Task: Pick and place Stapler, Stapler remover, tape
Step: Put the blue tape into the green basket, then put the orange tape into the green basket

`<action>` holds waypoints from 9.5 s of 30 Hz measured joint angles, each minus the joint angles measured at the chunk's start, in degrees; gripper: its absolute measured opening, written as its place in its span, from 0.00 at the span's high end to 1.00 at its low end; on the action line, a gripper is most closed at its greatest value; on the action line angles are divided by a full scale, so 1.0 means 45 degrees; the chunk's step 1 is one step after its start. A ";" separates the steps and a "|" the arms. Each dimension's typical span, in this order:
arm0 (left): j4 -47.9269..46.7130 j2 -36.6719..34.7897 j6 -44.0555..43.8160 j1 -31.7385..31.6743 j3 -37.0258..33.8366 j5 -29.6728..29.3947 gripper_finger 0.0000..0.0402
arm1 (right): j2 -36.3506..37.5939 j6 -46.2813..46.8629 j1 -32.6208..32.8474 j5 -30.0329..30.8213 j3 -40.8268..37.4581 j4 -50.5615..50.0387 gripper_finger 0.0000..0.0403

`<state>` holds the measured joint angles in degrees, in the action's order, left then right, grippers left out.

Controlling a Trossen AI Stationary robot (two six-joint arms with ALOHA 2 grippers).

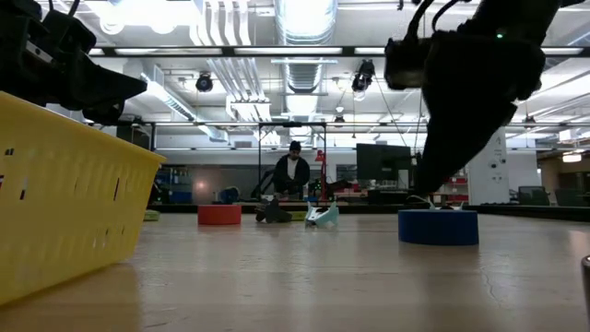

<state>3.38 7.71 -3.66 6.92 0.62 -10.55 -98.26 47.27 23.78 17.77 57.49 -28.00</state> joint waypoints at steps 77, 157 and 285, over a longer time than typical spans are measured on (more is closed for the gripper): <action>-0.0170 0.0130 0.0000 0.0000 0.0000 0.0006 0.97 | 0.4134 1.0253 0.5207 0.0216 -0.0081 -0.7766 0.32; -0.0186 0.0127 0.0000 0.0000 0.0000 0.0001 0.97 | 0.3842 0.9353 0.6696 0.7276 0.0642 -0.6870 0.34; 0.5166 1.7219 -0.5770 -0.2275 0.8095 0.2229 0.30 | 0.3842 0.3354 0.5179 1.0087 -0.0613 -0.2031 0.82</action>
<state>26.62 85.19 -29.63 -3.32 37.05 -0.52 -80.97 62.36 47.08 63.16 54.74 -37.14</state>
